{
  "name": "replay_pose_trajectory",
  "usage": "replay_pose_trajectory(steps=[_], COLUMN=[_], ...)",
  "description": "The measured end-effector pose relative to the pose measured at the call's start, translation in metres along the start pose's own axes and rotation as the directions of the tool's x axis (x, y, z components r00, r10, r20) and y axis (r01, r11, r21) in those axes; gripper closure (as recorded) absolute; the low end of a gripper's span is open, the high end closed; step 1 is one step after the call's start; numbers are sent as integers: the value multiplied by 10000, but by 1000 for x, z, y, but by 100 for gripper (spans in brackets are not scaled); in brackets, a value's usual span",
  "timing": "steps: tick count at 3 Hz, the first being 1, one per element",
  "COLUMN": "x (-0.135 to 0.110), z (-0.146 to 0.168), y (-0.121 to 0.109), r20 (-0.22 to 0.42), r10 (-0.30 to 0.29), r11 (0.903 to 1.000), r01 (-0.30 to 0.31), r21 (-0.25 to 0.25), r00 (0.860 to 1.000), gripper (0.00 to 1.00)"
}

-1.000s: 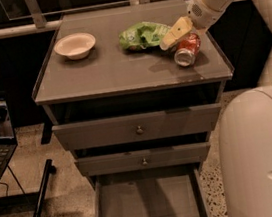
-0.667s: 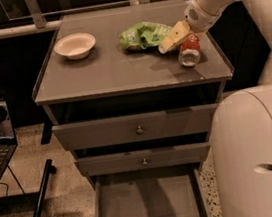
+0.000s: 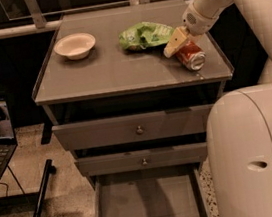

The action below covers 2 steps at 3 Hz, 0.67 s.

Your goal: Place coke can into bottom drawer

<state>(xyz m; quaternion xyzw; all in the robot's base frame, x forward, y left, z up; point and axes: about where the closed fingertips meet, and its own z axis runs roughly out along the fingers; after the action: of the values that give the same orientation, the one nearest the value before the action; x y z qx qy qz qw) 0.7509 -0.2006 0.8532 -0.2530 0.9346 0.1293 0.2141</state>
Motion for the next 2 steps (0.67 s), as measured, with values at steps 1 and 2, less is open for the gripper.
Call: replay_pose_trajectory(steps=[1, 2], x=[0, 0], z=[0, 0], y=[0, 0], r20=[0, -1], r10=[0, 0], r11=[10000, 10000], r01=[0, 0], r21=[0, -1], r00=[10000, 10000], gripper=[56, 82])
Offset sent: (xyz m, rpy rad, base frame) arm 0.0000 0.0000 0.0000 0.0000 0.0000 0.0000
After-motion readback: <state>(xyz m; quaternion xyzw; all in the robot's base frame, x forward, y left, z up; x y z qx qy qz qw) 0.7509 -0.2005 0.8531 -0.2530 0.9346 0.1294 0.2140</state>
